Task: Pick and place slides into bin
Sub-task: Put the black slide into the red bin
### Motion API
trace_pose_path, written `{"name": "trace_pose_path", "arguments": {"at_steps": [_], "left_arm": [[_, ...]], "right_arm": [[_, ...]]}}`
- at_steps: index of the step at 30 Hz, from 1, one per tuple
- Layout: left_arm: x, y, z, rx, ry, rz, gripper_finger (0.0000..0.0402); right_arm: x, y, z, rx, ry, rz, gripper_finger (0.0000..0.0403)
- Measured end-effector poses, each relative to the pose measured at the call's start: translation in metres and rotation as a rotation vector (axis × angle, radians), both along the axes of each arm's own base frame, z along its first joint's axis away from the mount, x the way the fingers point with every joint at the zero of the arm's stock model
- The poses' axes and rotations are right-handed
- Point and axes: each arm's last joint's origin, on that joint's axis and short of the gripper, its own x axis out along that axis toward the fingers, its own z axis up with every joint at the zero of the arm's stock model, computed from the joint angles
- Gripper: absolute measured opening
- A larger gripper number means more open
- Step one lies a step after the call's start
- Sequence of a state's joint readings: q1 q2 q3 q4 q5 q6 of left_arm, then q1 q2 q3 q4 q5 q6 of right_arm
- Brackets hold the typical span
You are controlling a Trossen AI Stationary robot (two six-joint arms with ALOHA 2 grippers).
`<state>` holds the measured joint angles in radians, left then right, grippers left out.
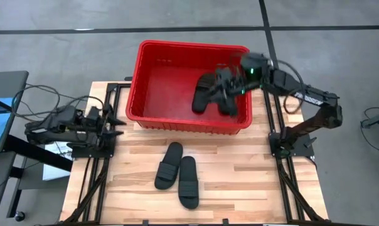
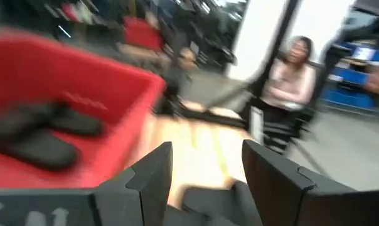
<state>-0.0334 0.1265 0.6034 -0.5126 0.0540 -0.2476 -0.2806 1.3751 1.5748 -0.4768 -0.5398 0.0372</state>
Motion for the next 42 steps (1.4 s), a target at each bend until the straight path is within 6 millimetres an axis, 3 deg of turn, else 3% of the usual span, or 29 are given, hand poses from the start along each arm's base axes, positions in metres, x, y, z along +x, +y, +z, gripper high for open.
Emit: {"name": "trace_pose_path", "arguments": {"at_steps": [5,11,18,25,30,38,42], "left_arm": [[0.002,-0.005,-0.001,-0.116,0.044,-0.169,0.0183],[-0.012,-0.004,0.002,-0.130,-0.034,-0.144,0.0183],[-0.026,-0.001,0.003,-0.161,-0.106,-0.063,0.0183],[-0.016,0.001,-0.009,-0.091,-0.027,0.013,0.0183],[-0.008,0.001,-0.010,-0.071,-0.099,0.039,0.0183],[0.013,-0.001,-0.024,-0.151,-0.196,-0.033,0.0183],[0.022,-0.003,-0.035,-0.164,-0.149,-0.091,0.0183]], "right_arm": [[0.003,0.050,-0.021,0.027,0.080,0.067,0.0056],[-0.009,0.100,-0.049,0.033,0.168,-0.040,0.0056],[-0.040,0.141,-0.059,0.021,-0.055,-0.174,0.0056],[-0.058,0.163,-0.105,0.058,-0.224,-0.253,0.0056],[-0.066,0.174,-0.144,0.129,-0.315,-0.249,0.0056],[-0.079,0.191,-0.174,0.155,-0.365,-0.167,0.0056],[-0.084,0.195,-0.182,0.140,-0.346,-0.187,0.0056]]}}
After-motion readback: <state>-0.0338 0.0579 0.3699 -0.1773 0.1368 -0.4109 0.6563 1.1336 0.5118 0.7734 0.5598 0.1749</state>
